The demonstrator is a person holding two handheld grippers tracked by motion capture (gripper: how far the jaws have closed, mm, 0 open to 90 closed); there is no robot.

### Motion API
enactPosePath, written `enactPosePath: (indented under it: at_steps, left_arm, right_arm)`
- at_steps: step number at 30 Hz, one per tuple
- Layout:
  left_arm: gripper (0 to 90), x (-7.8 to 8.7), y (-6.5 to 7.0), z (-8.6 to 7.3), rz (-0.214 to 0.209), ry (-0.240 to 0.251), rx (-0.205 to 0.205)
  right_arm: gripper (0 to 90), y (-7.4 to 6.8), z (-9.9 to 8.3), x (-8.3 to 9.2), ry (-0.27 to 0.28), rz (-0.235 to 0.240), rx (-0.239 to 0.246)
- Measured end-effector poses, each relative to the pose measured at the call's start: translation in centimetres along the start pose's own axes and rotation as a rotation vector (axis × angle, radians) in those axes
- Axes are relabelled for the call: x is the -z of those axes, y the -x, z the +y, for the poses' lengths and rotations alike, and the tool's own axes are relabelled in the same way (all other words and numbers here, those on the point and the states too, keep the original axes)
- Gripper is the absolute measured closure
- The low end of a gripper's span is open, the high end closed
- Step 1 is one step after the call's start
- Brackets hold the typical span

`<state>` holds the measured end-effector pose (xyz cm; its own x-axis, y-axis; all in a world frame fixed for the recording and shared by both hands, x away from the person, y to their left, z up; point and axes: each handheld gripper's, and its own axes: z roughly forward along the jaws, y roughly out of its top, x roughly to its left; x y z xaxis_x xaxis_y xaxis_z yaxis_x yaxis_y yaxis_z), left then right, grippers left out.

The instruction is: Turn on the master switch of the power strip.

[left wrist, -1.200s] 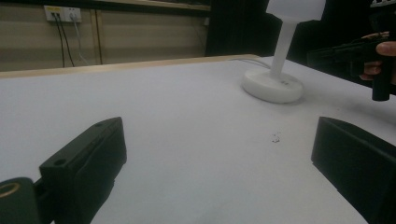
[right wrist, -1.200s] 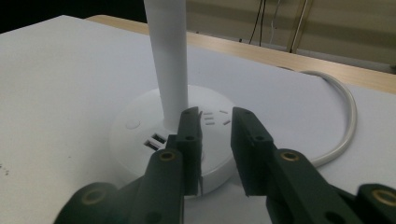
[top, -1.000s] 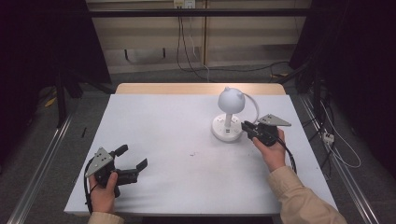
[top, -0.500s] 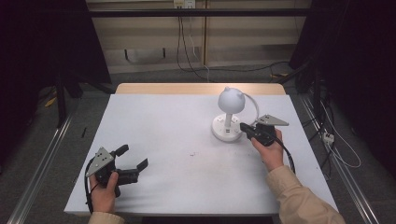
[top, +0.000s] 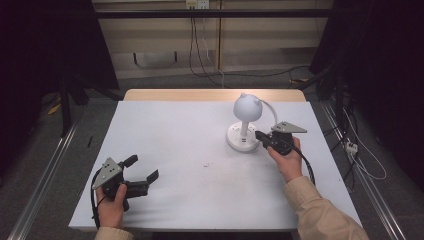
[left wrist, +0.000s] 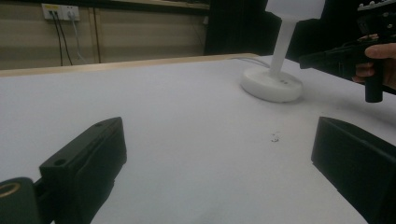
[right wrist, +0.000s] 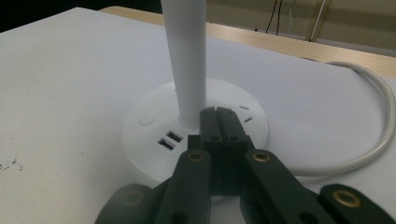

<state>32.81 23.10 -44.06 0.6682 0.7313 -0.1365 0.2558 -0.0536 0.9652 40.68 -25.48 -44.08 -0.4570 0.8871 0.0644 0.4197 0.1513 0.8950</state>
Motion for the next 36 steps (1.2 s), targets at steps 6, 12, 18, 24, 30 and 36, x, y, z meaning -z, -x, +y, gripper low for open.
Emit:
enactPosePath:
  at_steps: [6,12,18,24,30,36]
  left_arm:
    - [3.1,0.0,0.0,0.0,0.0,0.001,0.003]
    - [3.0,0.0,0.0,0.0,0.0,0.0,0.004]
    - [3.0,0.0,0.0,0.0,0.0,0.001,0.004]
    - [3.0,0.0,0.0,0.0,0.0,0.001,0.004]
    - [3.1,0.0,0.0,0.0,0.001,0.0,0.002]
    - [3.0,-0.1,0.0,0.0,0.0,-0.001,0.001]
  right_arm:
    - [90.0,-0.1,-0.1,-0.2,-0.01,-0.003,0.008]
    - [90.0,-0.2,-0.2,-0.5,-0.017,0.0,0.015]
    - [90.0,-0.2,-0.4,-0.7,-0.024,-0.002,0.019]
    - [90.0,-0.2,-0.5,-0.9,-0.026,-0.001,0.017]
    - [90.0,-0.2,-0.6,-1.1,-0.027,-0.002,0.021]
    - [90.0,-0.1,-0.6,-1.2,-0.03,-0.003,0.019]
